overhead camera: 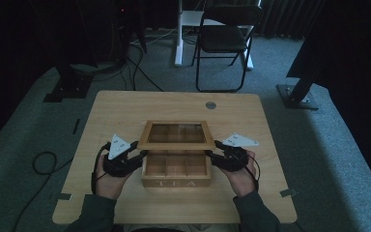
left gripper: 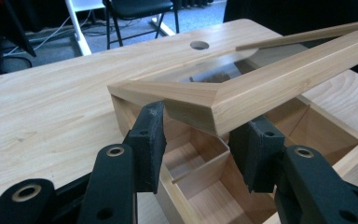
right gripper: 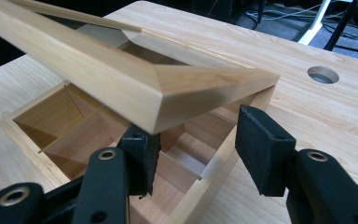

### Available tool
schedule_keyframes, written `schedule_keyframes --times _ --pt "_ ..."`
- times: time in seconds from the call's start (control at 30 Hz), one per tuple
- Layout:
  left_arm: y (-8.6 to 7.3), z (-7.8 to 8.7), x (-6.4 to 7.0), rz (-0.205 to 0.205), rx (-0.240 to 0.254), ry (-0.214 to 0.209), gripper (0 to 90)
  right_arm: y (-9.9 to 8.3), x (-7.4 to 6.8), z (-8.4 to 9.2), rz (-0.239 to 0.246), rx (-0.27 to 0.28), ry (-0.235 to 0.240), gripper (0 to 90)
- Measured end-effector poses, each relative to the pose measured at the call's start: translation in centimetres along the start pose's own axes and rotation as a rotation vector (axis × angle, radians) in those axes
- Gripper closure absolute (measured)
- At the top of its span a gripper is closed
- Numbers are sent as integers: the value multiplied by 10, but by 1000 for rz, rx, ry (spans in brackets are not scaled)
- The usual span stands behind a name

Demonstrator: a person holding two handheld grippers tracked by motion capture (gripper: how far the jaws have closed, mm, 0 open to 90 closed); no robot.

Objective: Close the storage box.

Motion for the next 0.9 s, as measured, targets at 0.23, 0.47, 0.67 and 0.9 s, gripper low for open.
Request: schedule_keyframes --times 0.23,0.47,0.67,0.9 --pt "-6 0 3 1 -4 6 555 -5 -2 3 -7 14 -5 496" --pt "-12 -1 4 7 -8 2 552 -7 -6 4 2 11 0 492" --pt "-15 -1 5 7 -10 6 552 -9 -12 7 8 8 14 477" --pt "-19 0 6 10 -11 7 547 -11 -16 9 10 3 13 470"
Point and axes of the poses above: each handheld gripper's, and its own axes: z roughly backward along the jaws, y roughly out of its top, x roughly to its right, the point moved 8 cm from there along -z, roughly forward along the jaws, and after that the axes turned 2 degrees about -x, right-handed, at the moved point
